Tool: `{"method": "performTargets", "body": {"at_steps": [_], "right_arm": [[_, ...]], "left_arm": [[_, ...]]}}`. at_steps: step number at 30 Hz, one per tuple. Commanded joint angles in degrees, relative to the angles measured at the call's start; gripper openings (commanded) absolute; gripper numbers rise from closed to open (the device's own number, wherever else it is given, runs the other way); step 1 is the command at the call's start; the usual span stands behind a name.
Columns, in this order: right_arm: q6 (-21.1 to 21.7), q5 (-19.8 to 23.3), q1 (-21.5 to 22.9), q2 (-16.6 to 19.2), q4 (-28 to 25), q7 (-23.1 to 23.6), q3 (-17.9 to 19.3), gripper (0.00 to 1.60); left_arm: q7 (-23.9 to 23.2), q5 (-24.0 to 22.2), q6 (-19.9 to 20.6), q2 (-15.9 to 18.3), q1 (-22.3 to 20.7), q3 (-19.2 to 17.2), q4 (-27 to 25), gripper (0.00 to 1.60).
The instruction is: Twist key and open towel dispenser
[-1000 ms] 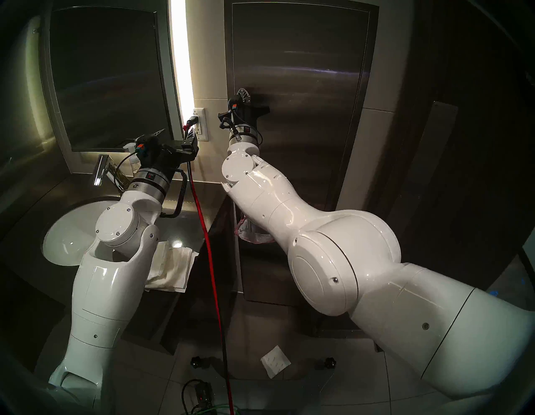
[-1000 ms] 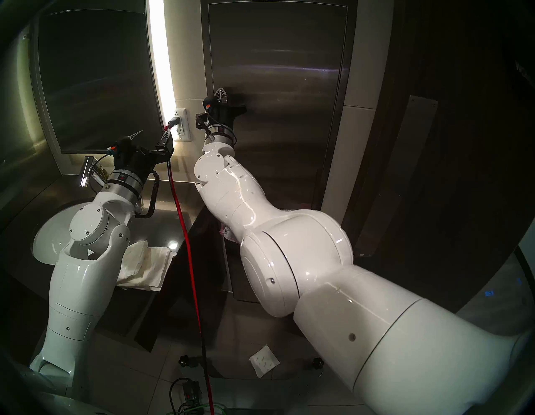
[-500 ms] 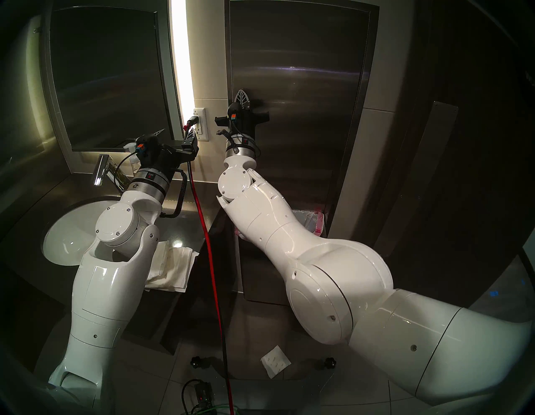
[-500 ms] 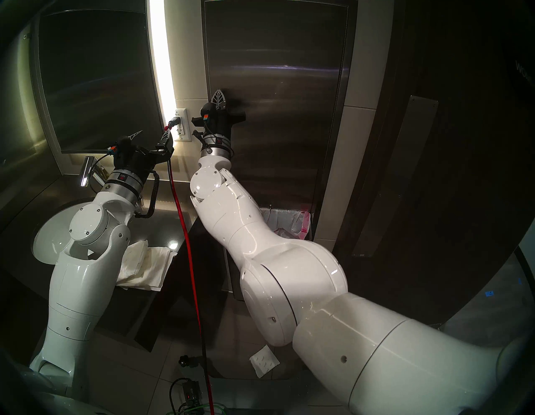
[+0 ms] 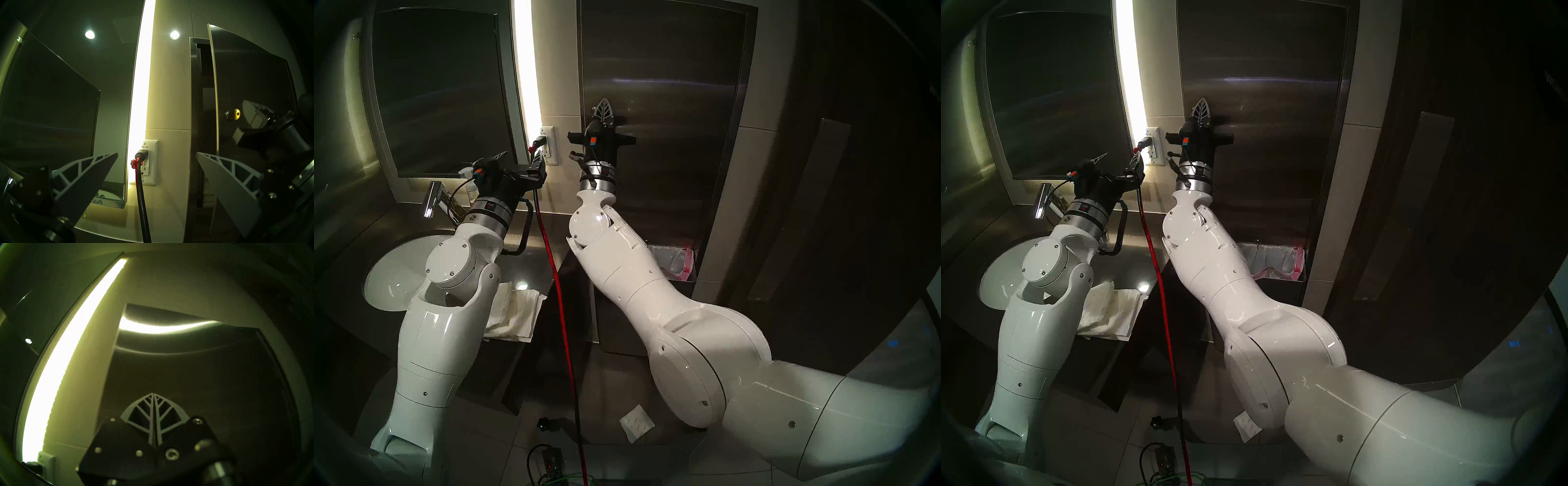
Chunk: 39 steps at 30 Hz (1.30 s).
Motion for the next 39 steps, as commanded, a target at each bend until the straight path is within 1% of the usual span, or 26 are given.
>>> {"method": "performTargets", "body": {"at_steps": [1,3,11,12,13,14,15,26,28,31,39], "right_arm": [[-1.92,-0.91,-1.62,2.15,-6.61,-2.55,0.56,0.00],[-2.22,-1.16,-2.74,2.82,-8.20,-2.96,0.75,0.00],[-2.88,-2.10,-8.40,5.14,-10.25,-3.69,0.85,0.00],[-3.21,-2.43,-9.66,5.99,-10.78,-4.02,0.94,0.25],[-3.25,-2.40,-10.20,6.28,-10.86,-4.16,1.08,1.16],[-3.35,-2.51,-11.02,6.75,-11.10,-4.31,1.14,1.57],[-3.31,-2.57,-11.97,7.35,-11.11,-4.40,1.27,1.60],[-4.34,-3.66,-19.42,12.05,-13.41,-5.70,2.15,1.60],[-4.46,-3.73,-19.92,12.36,-13.56,-5.75,2.21,1.60],[-4.80,-3.96,-22.63,14.25,-14.43,-6.18,2.97,1.60],[-5.68,-4.77,-26.71,17.14,-16.60,-6.48,3.84,1.60]], "left_arm": [[0.00,-0.01,-0.16,0.01,-0.44,-0.11,-0.38,1.60],[0.00,-0.02,-0.15,0.04,-0.40,-0.10,-0.37,1.60],[0.00,-0.09,-0.13,0.15,-0.21,-0.04,-0.29,1.60],[0.00,-0.11,-0.12,0.18,-0.15,-0.03,-0.27,1.60],[0.00,-0.11,-0.11,0.19,-0.12,-0.02,-0.26,1.60],[0.00,-0.12,-0.10,0.21,-0.10,-0.01,-0.25,1.60],[0.00,-0.13,-0.10,0.22,-0.07,0.00,-0.24,1.60],[0.00,-0.22,-0.12,0.39,0.12,0.05,-0.20,1.60],[0.00,-0.22,-0.12,0.40,0.13,0.06,-0.20,1.60],[0.00,-0.26,-0.12,0.45,0.18,0.08,-0.20,1.60],[0.00,-0.33,-0.14,0.54,0.20,0.10,-0.22,1.60]]}}
